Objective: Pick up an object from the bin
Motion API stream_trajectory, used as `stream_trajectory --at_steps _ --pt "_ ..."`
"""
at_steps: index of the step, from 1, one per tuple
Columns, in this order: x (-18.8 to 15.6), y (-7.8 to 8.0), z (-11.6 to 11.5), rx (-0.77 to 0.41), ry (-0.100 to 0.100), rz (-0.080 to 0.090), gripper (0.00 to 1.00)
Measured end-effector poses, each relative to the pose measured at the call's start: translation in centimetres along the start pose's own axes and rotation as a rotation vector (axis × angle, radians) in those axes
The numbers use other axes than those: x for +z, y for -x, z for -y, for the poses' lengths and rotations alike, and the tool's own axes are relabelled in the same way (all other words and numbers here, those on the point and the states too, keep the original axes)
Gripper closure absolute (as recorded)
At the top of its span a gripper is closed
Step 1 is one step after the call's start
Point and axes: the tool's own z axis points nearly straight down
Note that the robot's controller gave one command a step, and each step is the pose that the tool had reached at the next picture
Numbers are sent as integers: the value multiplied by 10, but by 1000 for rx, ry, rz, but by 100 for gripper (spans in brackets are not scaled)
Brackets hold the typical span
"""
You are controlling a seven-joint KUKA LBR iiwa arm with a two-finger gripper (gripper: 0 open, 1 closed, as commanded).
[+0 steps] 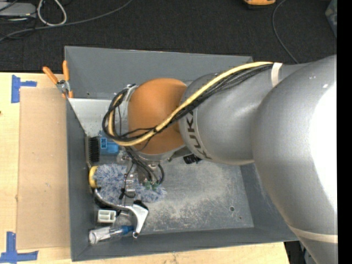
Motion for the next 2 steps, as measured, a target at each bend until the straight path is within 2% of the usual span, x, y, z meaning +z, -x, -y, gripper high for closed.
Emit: stream_trajectory --at_steps 1,2 --pt "0 0 0 -1 0 0 0" --pt "29 16 56 -102 0 -1 0"
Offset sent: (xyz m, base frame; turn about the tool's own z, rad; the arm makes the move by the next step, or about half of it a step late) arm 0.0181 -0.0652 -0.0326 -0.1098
